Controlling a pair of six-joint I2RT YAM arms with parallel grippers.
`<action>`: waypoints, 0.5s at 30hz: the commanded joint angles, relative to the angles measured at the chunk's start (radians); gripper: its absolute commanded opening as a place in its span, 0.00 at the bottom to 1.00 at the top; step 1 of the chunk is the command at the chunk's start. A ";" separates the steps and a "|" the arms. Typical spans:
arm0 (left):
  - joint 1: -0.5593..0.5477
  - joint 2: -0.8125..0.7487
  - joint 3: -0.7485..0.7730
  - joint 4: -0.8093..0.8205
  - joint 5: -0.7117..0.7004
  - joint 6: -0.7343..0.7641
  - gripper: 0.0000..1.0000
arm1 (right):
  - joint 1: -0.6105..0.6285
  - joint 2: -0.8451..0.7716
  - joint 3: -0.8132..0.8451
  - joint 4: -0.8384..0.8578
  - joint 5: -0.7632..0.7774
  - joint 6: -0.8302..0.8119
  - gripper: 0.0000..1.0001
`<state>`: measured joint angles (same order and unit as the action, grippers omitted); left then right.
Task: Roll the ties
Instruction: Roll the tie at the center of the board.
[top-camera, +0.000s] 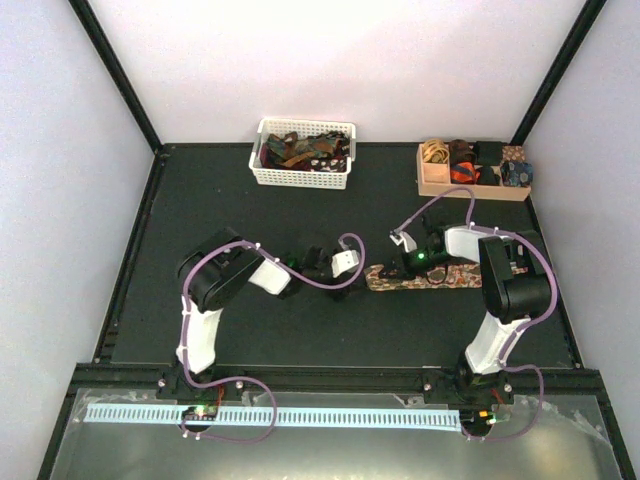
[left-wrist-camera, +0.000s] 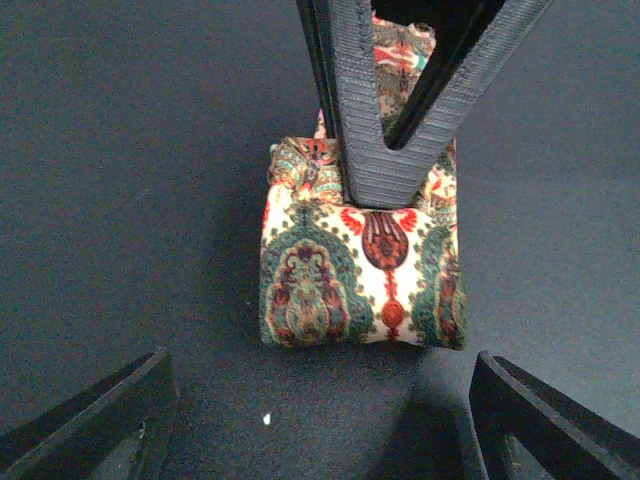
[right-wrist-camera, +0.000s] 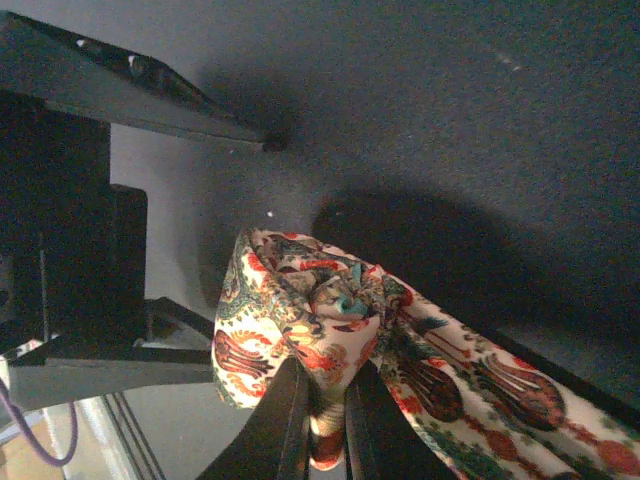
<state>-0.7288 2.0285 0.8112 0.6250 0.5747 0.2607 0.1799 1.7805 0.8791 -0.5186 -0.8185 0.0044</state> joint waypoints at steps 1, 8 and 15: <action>-0.002 0.051 -0.020 0.122 0.034 -0.077 0.85 | -0.010 0.012 0.029 -0.086 0.201 -0.029 0.01; -0.027 0.131 0.042 0.180 0.031 -0.092 0.85 | -0.008 0.033 0.044 -0.120 0.180 -0.030 0.01; -0.073 0.184 0.091 0.177 0.029 -0.117 0.78 | -0.008 0.048 0.022 -0.109 0.087 -0.031 0.01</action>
<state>-0.7685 2.1578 0.8780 0.8204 0.5850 0.1780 0.1749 1.7931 0.9295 -0.5941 -0.7681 -0.0128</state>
